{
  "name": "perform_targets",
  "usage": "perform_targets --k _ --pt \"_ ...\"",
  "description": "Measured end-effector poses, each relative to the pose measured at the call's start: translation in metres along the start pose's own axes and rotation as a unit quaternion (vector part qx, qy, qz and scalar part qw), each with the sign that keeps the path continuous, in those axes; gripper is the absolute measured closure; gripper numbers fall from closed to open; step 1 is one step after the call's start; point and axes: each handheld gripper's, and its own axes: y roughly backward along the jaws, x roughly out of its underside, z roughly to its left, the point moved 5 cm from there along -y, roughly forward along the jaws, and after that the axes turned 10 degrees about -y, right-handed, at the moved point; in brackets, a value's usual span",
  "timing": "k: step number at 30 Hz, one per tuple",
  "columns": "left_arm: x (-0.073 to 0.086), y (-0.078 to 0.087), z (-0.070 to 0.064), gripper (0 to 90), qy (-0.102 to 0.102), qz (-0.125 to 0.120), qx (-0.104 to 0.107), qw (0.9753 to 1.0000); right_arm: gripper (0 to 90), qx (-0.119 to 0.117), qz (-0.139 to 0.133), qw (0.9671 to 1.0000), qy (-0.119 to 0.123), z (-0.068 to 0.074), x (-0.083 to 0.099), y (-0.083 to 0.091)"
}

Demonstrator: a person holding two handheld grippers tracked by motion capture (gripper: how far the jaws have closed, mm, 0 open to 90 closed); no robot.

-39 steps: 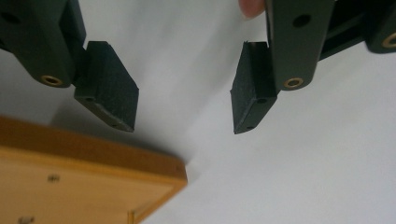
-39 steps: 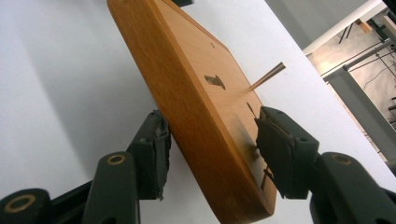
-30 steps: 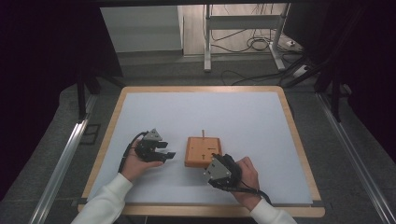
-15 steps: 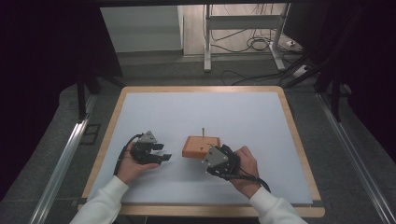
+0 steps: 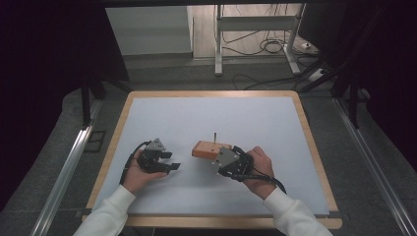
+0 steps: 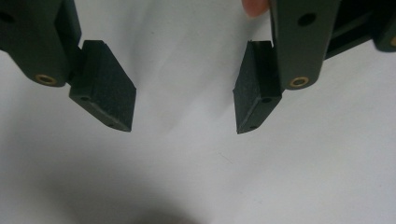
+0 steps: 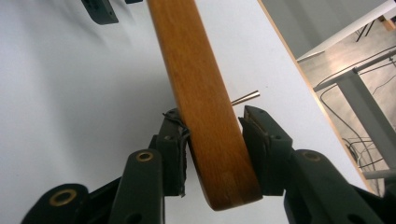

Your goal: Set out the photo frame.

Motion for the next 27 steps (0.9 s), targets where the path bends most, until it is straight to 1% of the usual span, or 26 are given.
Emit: perform_targets --k 2,7,9,11,13,14,15,16,17,18,21,24,25,26,27 --pt "0.000 0.000 0.000 38.4 0.000 0.000 0.000 1.0000 63.4 -0.002 0.001 0.9999 0.010 -0.001 -0.003 -0.001" --pt "0.000 0.002 0.001 38.4 0.002 -0.002 -0.001 1.0000 66.3 -0.005 0.001 0.9998 0.021 -0.005 -0.014 -0.006" --pt "0.000 0.002 0.001 38.4 0.002 -0.003 -0.001 1.0000 66.7 -0.005 0.000 0.9997 0.022 -0.006 -0.016 -0.006" --pt "0.000 0.002 0.001 38.4 0.001 -0.002 0.000 1.0000 68.2 -0.011 -0.004 0.9997 0.020 -0.006 -0.022 -0.006" --pt "0.000 0.001 0.001 38.4 0.000 -0.002 0.001 1.0000 68.7 -0.013 -0.005 0.9997 0.021 -0.007 -0.024 -0.006" --pt "0.000 0.002 0.001 38.4 0.000 -0.002 0.001 1.0000 68.9 -0.017 -0.007 0.9997 0.017 -0.007 -0.027 -0.004" --pt "0.000 0.002 0.001 38.4 0.000 -0.004 0.001 1.0000 69.1 -0.028 -0.009 0.9995 0.008 -0.008 -0.030 -0.001" --pt "0.000 0.002 0.001 38.4 0.000 -0.004 0.001 1.0000 69.1 -0.028 -0.009 0.9995 0.008 -0.008 -0.030 -0.001" --pt "-0.001 0.002 0.001 38.4 -0.001 -0.004 0.000 1.0000 69.1 -0.039 -0.014 0.9991 -0.002 -0.008 -0.032 0.002" --pt "-0.001 0.002 0.001 38.4 -0.001 -0.004 0.000 1.0000 69.1 -0.039 -0.014 0.9991 -0.002 -0.008 -0.032 0.002" --pt "-0.001 0.002 0.001 38.4 -0.001 -0.004 0.000 1.0000 69.1 -0.058 -0.021 0.9981 -0.009 -0.007 -0.033 0.010" --pt "-0.001 0.001 0.001 38.4 -0.002 -0.003 0.001 1.0000 69.0 -0.074 -0.028 0.9969 -0.006 -0.002 -0.034 0.019" --pt "-0.001 0.001 0.000 38.4 -0.001 -0.003 0.001 1.0000 69.0 -0.083 -0.033 0.9960 -0.004 0.001 -0.035 0.024" --pt "-0.001 0.000 0.000 38.4 -0.001 -0.003 0.000 1.0000 69.0 -0.083 -0.033 0.9960 -0.004 0.001 -0.035 0.024" --pt "-0.001 0.000 0.000 38.4 -0.001 -0.002 0.000 1.0000 68.9 -0.088 -0.037 0.9955 0.002 0.004 -0.034 0.027"
